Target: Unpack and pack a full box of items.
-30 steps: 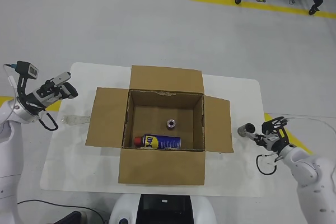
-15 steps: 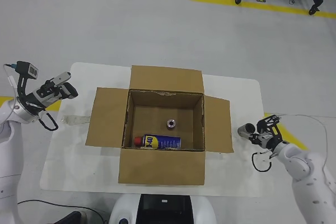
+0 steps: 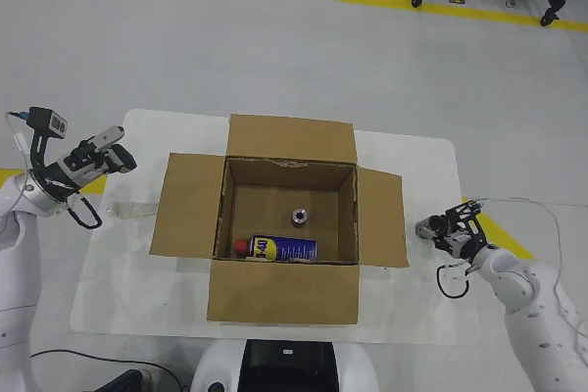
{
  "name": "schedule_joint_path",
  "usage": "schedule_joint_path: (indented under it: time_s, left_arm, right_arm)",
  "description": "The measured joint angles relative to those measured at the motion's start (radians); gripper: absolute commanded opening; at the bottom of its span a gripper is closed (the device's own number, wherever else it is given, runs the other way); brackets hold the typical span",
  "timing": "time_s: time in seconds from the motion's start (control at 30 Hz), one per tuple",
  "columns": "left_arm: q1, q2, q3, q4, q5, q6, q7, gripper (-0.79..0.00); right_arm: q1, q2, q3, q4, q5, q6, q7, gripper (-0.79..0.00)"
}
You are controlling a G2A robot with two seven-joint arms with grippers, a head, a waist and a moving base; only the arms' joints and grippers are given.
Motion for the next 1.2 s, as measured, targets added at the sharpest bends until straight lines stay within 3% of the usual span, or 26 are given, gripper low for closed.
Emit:
schedule_joint_path:
  time_s: [0.17, 0.67, 1.2]
  left_arm:
    - [0.000, 0.000, 0.000, 0.000, 0.000, 0.000, 0.000, 0.000]
    - [0.000, 0.000, 0.000, 0.000, 0.000, 0.000, 0.000, 0.000]
    - [0.000, 0.000, 0.000, 0.000, 0.000, 0.000, 0.000, 0.000]
  right_arm:
    - [0.008, 0.001, -0.004, 0.008, 0.006, -0.004, -0.001, -0.785]
    - [-0.050, 0.021, 0.073, -0.083, 0.069, -0.076, -0.041, -0.785]
    - [-0.186, 0.038, 0.159, -0.482, 0.136, -0.124, -0.057, -0.785]
